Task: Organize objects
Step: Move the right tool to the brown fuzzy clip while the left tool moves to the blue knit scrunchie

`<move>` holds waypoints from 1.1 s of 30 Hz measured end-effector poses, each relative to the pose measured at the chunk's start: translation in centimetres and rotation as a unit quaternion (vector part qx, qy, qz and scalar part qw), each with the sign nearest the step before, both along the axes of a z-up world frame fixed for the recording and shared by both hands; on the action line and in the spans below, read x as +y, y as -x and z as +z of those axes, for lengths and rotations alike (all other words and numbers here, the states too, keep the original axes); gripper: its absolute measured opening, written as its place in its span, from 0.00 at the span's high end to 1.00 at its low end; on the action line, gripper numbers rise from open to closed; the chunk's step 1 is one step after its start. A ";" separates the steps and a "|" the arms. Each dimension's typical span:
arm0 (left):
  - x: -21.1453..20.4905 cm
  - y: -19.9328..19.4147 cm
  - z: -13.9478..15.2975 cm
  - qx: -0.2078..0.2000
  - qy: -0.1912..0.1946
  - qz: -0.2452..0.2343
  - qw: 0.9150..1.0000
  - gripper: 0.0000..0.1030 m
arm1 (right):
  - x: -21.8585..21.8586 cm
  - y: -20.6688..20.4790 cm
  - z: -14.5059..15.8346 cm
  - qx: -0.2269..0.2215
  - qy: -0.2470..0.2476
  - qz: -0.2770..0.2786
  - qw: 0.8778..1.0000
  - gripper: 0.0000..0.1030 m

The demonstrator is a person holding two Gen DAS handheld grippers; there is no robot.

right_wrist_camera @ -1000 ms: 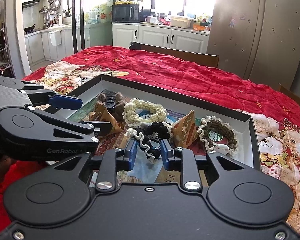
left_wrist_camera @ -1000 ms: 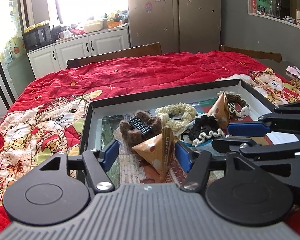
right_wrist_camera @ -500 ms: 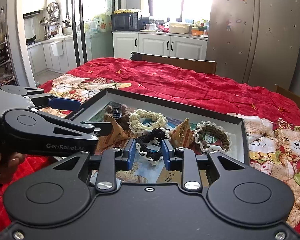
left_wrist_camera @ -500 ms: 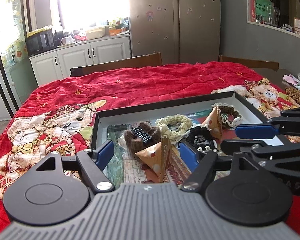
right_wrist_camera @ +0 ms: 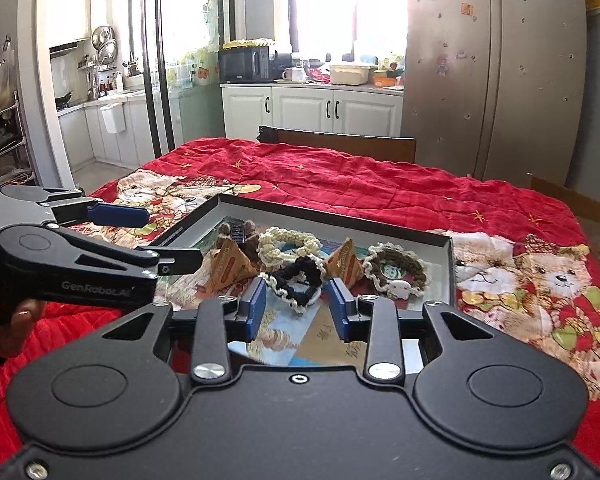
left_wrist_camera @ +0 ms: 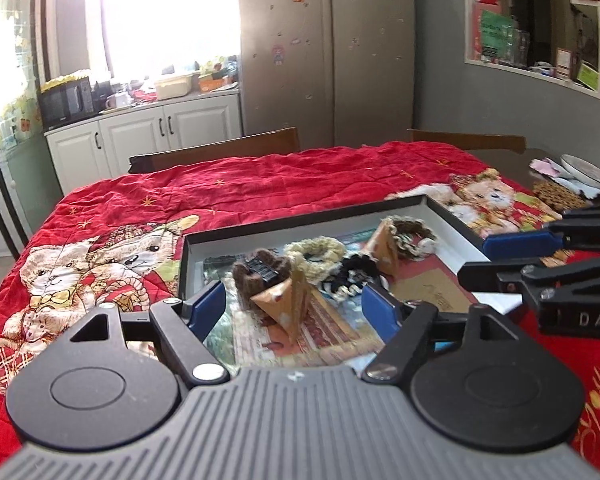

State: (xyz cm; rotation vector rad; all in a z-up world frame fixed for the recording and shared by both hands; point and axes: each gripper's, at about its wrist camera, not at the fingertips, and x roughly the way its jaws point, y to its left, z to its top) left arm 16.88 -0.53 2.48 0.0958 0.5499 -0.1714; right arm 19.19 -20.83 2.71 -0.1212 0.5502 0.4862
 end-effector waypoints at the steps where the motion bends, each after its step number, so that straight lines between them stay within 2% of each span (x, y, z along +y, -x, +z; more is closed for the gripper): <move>1: -0.1 0.4 0.0 -0.001 -0.001 -0.004 1.000 0.19 | -0.2 0.4 0.1 -0.001 0.001 -0.002 1.000 0.66; 14: -1.7 5.0 -1.1 -0.003 -0.021 -0.061 0.998 0.18 | -1.8 5.2 -0.8 -0.007 0.011 0.001 1.000 0.59; 23: -2.6 6.8 -3.9 0.024 -0.035 -0.098 0.994 0.18 | -2.1 6.3 -3.4 0.013 -0.001 -0.006 1.000 0.57; 33: -3.6 7.2 -5.2 0.040 -0.031 -0.124 0.991 0.20 | -1.7 6.4 -5.5 0.014 0.020 -0.028 0.999 0.55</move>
